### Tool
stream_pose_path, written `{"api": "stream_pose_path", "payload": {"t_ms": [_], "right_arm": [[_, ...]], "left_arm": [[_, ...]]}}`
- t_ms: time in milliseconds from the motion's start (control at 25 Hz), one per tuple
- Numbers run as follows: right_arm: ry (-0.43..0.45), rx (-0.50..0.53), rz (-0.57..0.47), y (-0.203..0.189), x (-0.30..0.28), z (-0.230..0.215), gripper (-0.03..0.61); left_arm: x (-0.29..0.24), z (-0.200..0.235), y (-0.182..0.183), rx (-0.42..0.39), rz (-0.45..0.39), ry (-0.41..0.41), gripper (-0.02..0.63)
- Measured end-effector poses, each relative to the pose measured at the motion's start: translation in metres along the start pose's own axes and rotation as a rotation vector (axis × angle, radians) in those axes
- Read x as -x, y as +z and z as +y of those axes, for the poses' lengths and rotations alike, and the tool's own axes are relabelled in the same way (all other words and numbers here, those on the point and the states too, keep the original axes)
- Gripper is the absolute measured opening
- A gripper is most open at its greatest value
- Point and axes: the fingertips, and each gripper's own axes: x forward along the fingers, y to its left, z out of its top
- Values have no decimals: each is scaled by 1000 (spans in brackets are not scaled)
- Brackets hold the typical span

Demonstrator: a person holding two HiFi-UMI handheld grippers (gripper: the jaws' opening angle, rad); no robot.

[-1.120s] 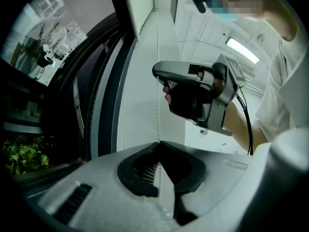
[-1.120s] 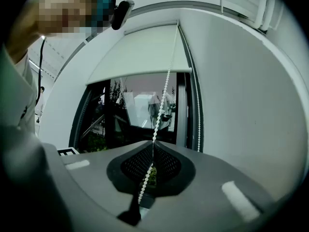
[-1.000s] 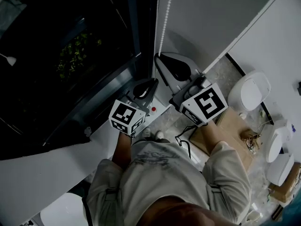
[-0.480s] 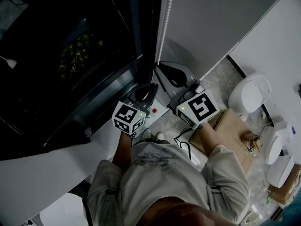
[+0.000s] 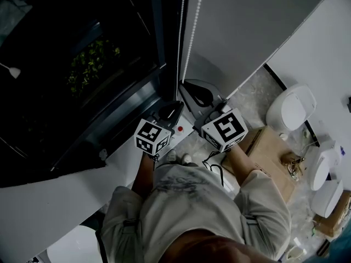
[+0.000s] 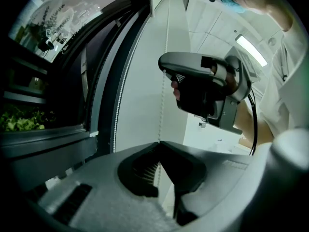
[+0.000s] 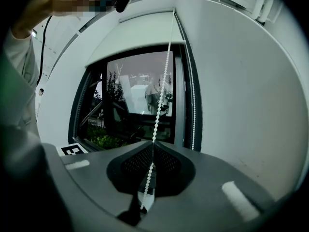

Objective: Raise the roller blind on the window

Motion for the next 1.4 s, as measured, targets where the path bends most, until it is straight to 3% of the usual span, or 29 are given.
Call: {"api": "stream_pose_path", "payload": {"t_ms": [480,840,1120,1400], "right_arm": [[-10,-19,46,-32,2,1,11],[-8,-8,49,-34,4,4,11],[-10,-4,45,-34,5,5,11],[-9,0,41,-34,6,6,11]], "left_arm": [[-8,3,-33,31,59,-1,14],[4,-1,-28,32,38,18,21],[32,0,16,7,-63,54,61],[61,-5,96,-71,-207,69,71]]}}
